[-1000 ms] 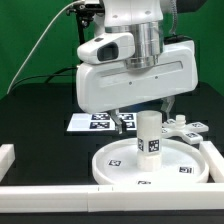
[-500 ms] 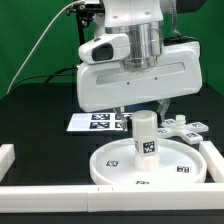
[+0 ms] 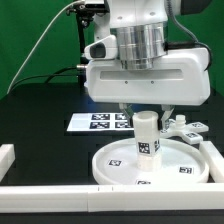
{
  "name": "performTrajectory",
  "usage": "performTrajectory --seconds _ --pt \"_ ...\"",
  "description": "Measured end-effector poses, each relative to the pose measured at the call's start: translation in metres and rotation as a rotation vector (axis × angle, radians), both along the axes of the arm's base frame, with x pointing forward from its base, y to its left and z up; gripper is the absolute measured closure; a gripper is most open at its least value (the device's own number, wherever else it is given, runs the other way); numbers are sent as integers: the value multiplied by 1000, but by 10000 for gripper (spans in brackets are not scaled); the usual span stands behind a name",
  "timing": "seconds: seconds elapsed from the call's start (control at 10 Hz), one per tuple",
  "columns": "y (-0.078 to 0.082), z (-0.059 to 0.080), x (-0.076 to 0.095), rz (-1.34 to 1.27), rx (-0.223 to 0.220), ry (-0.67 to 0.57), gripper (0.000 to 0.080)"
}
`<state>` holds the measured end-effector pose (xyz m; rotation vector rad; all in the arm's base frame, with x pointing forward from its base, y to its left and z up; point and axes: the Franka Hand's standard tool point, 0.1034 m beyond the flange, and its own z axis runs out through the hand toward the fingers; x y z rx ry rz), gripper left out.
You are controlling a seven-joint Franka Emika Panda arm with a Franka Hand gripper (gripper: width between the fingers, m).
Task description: Assemble round table
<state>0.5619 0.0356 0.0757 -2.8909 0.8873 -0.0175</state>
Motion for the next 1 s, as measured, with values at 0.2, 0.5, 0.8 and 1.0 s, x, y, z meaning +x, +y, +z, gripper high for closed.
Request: performTrajectory --seconds 0.2,0.5,0.8,1.0 --pt "3 -1 -1 -340 49 37 393" --pt "5 -1 -2 -501 71 60 393" --pt "4 4 0 -192 48 16 208" --pt "10 5 -1 29 24 -6 162"
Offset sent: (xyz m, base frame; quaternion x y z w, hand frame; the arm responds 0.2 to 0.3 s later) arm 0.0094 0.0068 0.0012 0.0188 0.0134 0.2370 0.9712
